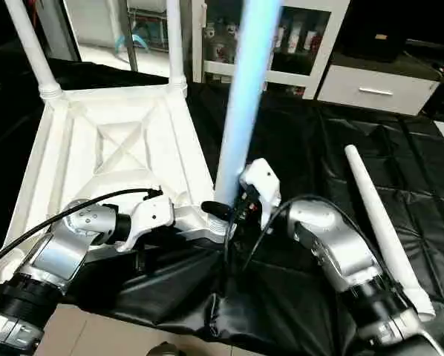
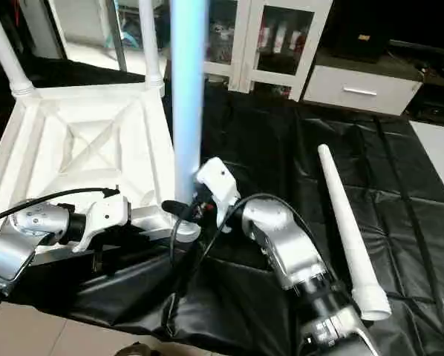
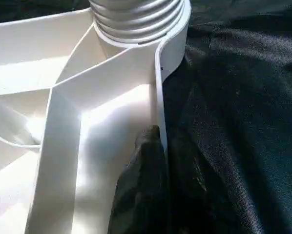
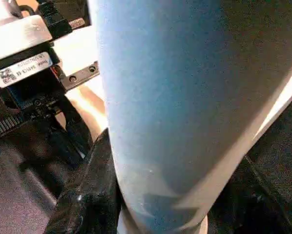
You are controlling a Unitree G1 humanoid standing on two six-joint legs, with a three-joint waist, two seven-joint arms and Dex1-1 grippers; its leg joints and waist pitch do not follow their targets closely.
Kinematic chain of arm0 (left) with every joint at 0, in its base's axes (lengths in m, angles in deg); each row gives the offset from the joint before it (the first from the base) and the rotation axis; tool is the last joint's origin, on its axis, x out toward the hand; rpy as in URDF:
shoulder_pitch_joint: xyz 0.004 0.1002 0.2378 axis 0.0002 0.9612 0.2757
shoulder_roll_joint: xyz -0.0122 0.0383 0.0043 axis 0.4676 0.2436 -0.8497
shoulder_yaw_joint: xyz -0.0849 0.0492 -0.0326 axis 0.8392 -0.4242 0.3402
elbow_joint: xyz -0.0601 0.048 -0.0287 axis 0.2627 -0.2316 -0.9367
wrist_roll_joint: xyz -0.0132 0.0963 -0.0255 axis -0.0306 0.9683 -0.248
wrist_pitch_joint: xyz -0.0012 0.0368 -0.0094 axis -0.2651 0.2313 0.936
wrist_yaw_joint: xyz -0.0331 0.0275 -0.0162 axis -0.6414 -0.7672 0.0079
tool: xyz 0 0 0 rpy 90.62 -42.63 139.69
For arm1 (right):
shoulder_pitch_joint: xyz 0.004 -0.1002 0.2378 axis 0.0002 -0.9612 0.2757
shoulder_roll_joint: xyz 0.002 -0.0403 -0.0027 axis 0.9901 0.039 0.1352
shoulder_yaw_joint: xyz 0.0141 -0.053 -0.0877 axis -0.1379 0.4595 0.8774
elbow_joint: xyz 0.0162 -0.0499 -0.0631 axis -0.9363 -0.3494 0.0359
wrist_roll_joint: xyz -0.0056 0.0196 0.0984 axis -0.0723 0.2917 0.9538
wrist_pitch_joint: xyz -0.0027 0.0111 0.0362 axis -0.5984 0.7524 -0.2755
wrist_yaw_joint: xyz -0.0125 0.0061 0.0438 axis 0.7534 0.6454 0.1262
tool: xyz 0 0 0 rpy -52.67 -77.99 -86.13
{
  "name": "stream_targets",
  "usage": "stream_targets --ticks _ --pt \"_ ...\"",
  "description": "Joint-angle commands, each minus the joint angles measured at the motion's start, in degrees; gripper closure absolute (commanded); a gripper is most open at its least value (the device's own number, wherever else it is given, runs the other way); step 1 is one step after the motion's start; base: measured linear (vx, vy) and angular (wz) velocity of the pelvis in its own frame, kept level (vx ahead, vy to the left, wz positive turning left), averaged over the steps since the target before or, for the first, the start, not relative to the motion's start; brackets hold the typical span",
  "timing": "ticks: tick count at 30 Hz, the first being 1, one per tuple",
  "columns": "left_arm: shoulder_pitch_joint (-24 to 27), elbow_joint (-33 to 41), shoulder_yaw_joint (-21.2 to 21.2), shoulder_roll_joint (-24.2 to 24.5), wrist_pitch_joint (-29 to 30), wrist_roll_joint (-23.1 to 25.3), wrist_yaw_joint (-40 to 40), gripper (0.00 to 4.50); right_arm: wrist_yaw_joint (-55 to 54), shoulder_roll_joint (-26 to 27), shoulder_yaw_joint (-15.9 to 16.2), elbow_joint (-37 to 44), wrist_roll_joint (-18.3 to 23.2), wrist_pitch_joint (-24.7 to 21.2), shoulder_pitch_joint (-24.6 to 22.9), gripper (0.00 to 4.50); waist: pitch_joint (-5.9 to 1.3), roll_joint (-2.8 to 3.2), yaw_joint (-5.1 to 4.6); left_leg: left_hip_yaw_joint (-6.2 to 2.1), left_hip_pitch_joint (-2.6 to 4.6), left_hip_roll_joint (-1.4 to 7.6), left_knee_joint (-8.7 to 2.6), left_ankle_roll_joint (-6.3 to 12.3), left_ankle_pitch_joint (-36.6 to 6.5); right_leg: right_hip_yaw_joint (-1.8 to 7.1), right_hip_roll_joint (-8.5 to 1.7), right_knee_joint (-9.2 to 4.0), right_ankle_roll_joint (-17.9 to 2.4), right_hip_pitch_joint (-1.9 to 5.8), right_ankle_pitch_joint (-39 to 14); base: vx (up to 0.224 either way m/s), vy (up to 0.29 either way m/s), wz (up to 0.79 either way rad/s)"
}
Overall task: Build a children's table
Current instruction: Insert table leg to table base
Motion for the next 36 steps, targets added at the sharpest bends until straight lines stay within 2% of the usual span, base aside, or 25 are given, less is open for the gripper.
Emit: stream_targets --ticks 1,2,7,11,13,14,15,16,17,18,19,21,22,23,26,27,29,30,31,32,34,35,36 --pt "1.0 -0.1 0.4 -0.3 -0.2 -0.4 -0.6 4.5 -1.9 -2.0 0.1 -6.5 -4.1 -1.9 -2.2 2.64 -2.54 0.63 -0.43 -2.82 1.45 4.99 -5.08 -2.22 -16.0 4.08 -6.53 -5.32 -9.5 0.75 -14.9 0.0 0.0 0.0" --pt "1.0 -0.1 0.4 -0.4 -0.2 -0.3 -0.6 4.5 -1.9 -2.1 0.3 -6.6 -4.3 -1.6 -2.4 2.64 -2.53 0.47 -0.54 -2.86 1.44 4.99 -5.11 -2.4 -16.5 4.1 -6.49 -5.4 -9.3 0.79 -15.4 0.0 0.0 0.0" --pt "1.2 -0.3 0.6 -0.4 -0.1 -0.1 -1.6 4.5 -2.3 -2.0 0.6 -6.6 -4.5 -1.2 -3.5 2.64 -2.45 0.57 -0.65 -2.93 1.7 5.06 -5.31 -2.69 -17.9 4.09 -6.44 -5.55 -9.2 0.69 -16.4 0.0 0.0 0.0" --pt "1.2 -0.9 1.1 -0.6 0.3 0.1 -3.2 4.5 -5.2 -1.5 -0.6 -8.3 -4.6 -0.3 -3.6 2.64 -2.41 0.67 -0.76 -3.03 1.99 5.09 -5.37 -3.33 -19.9 4.2 -6.64 -5.82 -9.3 0.57 -18.9 0.0 0.0 0.0" --pt "0.6 -2.2 1.5 -1.4 0.7 0.3 -4.7 4.5 -10.8 0.2 -2.8 -10.9 -4.9 0.0 -3.3 2.64 -2.13 0.6 -0.95 -3.26 2.13 4.98 -5.47 -3.83 -22.3 4.27 -6.83 -6.33 -8.6 0.4 -23.5 0.0 0.0 0.0" --pt "0.6 -2.2 1.5 -1.5 0.7 0.3 -4.7 4.5 -11.1 0.2 -2.9 -11.0 -5.0 0.0 -3.2 2.64 -1.99 0.59 -1.09 -3.35 2.2 4.98 -5.52 -4.05 -23.4 4.3 -6.92 -6.56 -8.3 0.26 -25.4 0.0 0.0 0.0" --pt "-0.3 -3.1 1.9 -2.8 2.0 0.3 -6.5 4.5 -15.8 1.6 -4.4 -13.5 -5.5 0.1 -2.6 2.64 -2.05 0.48 -1.27 -3.53 2.36 4.96 -5.53 -4.4 -24.4 4.3 -7.0 -6.73 -7.6 0.21 -28.0 0.0 0.0 0.0" --pt "-0.3 -3.1 1.9 -2.8 2.0 0.3 -6.5 4.5 -15.8 1.6 -4.4 -13.5 -5.5 0.1 -2.6 2.64 -2.0 0.55 -1.42 -3.59 2.5 4.93 -5.53 -4.62 -25.0 4.3 -6.99 -6.85 -7.4 -0.01 -29.1 0.0 0.0 0.0" --pt "-0.8 -3.5 1.9 -3.6 2.7 0.5 -7.5 4.5 -18.1 2.2 -5.2 -14.8 -5.8 0.3 -2.2 2.64 -2.12 0.52 -1.54 -3.81 2.45 4.93 -5.52 -4.71 -25.6 4.2 -7.07 -6.92 -6.9 0.14 -30.0 0.0 0.0 0.0" --pt "-1.2 -3.6 1.9 -4.2 3.2 0.7 -8.2 4.5 -20.0 2.7 -5.7 -15.8 -6.0 0.4 -1.9 2.64 -2.08 0.63 -1.83 -3.83 2.4 4.96 -5.57 -4.77 -25.9 4.22 -7.06 -6.99 -6.8 -0.03 -30.1 0.0 0.0 0.0" --pt "-2.0 -4.0 1.9 -5.3 4.9 1.1 -9.7 4.5 -22.7 3.4 -6.3 -17.6 -6.4 0.7 -1.2 2.64 -2.1 0.39 -2.08 -3.8 2.43 4.91 -5.58 -4.9 -26.4 4.19 -6.95 -7.02 -6.6 -0.11 -30.5 0.0 0.0 0.0" --pt "-3.0 -4.5 1.6 -6.8 6.6 1.4 -11.1 4.5 -26.3 4.3 -7.0 -20.0 -6.8 1.3 -0.1 2.64 -2.08 0.46 -2.18 -3.82 2.46 4.82 -5.46 -4.74 -26.0 4.27 -7.02 -7.13 -6.6 -0.28 -30.8 0.0 0.0 0.0" --pt "-4.4 -4.6 1.4 -9.1 9.5 1.3 -12.8 4.5 -31.3 5.7 -7.8 -23.8 -7.2 1.9 1.8 2.64 -2.1 0.51 -2.28 -3.92 2.27 4.85 -5.57 -4.75 -25.8 4.2 -7.08 -7.14 -6.5 -0.12 -30.7 0.0 0.0 0.0" --pt "-4.6 -4.6 1.4 -9.3 9.8 1.3 -12.9 4.5 -31.8 5.8 -7.9 -24.1 -7.3 1.9 2.0 2.64 -2.17 0.47 -2.31 -3.93 2.23 4.82 -5.55 -4.88 -25.7 4.11 -7.06 -7.04 -6.6 -0.11 -30.4 0.0 0.0 0.0" --pt "-7.4 -4.7 0.9 -14.1 16.1 2.4 -17.3 4.5 -41.7 8.2 -9.9 -31.2 -7.3 3.1 5.9 2.64 -2.29 0.52 -2.6 -3.96 2.1 4.77 -5.71 -5.38 -26.0 3.96 -6.89 -6.86 -6.8 -0.05 -28.4 0.0 0.0 0.0" --pt "-7.5 -4.7 0.9 -14.2 16.3 2.4 -17.5 4.5 -41.9 8.3 -10.0 -31.3 -7.3 3.1 6.0 2.64 -2.31 0.5 -2.73 -4.0 2.01 4.69 -5.73 -5.51 -25.6 3.91 -6.75 -6.72 -7.0 0.0 -26.8 0.0 0.0 0.0" --pt "-9.9 -6.3 1.6 -18.7 19.8 3.3 -23.0 4.5 -47.0 9.9 -11.6 -35.6 -6.3 4.2 8.3 2.64 -2.59 0.52 -2.67 -3.66 1.94 4.71 -5.75 -5.24 -23.8 3.99 -6.54 -6.45 -7.4 0.16 -22.0 0.0 0.0 0.0" --pt "-11.4 -7.7 2.2 -21.4 21.4 3.7 -26.6 4.5 -50.2 10.6 -12.2 -37.6 -6.2 5.0 9.6 2.64 -2.67 0.0 -2.71 -3.15 2.43 4.61 -5.54 -5.03 -23.2 4.0 -6.31 -6.46 -8.3 0.0 -19.0 0.0 0.0 0.0" --pt "-12.2 -8.6 2.6 -22.9 22.2 4.0 -28.7 4.5 -51.7 10.9 -12.5 -38.6 -6.2 5.6 10.3 2.64 -2.64 0.19 -2.43 -3.28 2.31 4.5 -5.41 -4.78 -22.4 4.02 -6.51 -6.47 -8.3 0.07 -18.3 0.0 0.0 0.0" --pt "-12.7 -9.1 2.9 -23.8 22.7 4.3 -30.0 4.5 -52.6 11.1 -12.7 -39.3 -6.2 5.9 10.7 2.64 -2.76 0.22 -2.43 -3.06 2.33 4.51 -5.37 -4.63 -21.5 4.08 -6.47 -6.44 -8.5 0.13 -17.2 0.0 0.0 0.0" --pt "-14.2 -10.5 3.2 -26.6 24.1 5.0 -33.3 4.5 -56.2 12.0 -13.7 -41.8 -5.9 7.1 12.4 2.64 -2.97 0.14 -2.3 -3.02 1.9 4.57 -5.42 -4.03 -19.0 4.0 -6.33 -6.04 -8.6 0.6 -12.8 0.027 0.004 0.01" --pt "-14.4 -10.6 3.1 -27.3 24.6 5.0 -33.8 4.5 -57.1 12.3 -14.0 -42.6 -5.7 7.5 13.0 2.64 -3.14 0.05 -2.17 -2.92 2.04 4.62 -5.36 -3.56 -17.2 3.87 -6.11 -5.79 -8.7 0.58 -10.0 0.06 -0.004 0.02" --pt "-14.5 -10.5 3.0 -27.6 24.7 5.0 -33.8 4.5 -57.9 12.4 -14.3 -43.1 -5.6 7.8 13.4 2.64 -3.28 -0.18 -2.15 -2.82 1.8 4.47 -5.13 -2.77 -16.1 3.93 -6.23 -5.71 -9.0 0.81 -8.8 0.06 -0.004 0.02"
